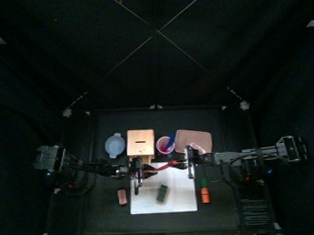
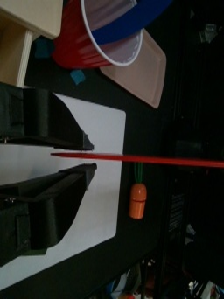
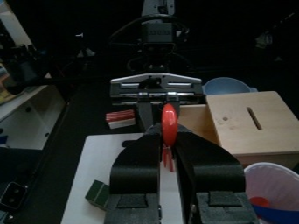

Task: Place sushi on board then cut the sushi with the knife then place the pieces on the plate
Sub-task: Grasp knife edge with left hand

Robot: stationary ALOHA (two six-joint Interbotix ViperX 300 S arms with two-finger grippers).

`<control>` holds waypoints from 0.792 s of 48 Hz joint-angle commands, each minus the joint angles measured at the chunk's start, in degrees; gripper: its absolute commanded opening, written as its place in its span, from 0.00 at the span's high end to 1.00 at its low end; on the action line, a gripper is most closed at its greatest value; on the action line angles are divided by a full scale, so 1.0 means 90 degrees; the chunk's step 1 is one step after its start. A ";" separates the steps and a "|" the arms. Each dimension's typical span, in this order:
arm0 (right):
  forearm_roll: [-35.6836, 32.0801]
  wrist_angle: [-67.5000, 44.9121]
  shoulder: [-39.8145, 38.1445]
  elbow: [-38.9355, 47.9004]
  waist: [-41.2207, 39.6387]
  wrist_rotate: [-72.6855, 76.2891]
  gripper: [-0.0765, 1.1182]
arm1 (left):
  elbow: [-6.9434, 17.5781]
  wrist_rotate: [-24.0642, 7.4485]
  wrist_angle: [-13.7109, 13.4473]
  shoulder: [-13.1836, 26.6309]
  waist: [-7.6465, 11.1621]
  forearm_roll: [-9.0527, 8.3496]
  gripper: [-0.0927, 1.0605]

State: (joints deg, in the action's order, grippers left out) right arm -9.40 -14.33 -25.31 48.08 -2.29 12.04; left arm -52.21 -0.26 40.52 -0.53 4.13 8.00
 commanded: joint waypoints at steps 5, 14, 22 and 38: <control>0.0049 -0.0068 -0.0078 -0.0029 0.0010 0.0000 0.57 | 0.0088 -0.0010 0.0020 -0.0156 0.0010 0.0000 0.41; 0.0068 -0.0068 -0.0078 -0.0020 0.0010 0.0000 0.57 | 0.0068 -0.0010 0.0020 -0.0273 0.0010 0.0000 0.41; 0.0059 -0.0088 -0.0068 -0.0010 0.0010 0.0000 0.57 | 0.0039 -0.0010 0.0020 -0.0264 0.0000 -0.0010 0.43; 0.0068 -0.0117 -0.0068 0.0059 0.0010 0.0010 0.57 | 0.0049 -0.0010 -0.0059 -0.0332 0.0010 0.0000 0.61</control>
State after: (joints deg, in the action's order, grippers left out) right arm -8.96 -14.68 -25.31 48.78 -2.20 12.13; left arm -52.47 -0.44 39.81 -2.11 4.31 7.91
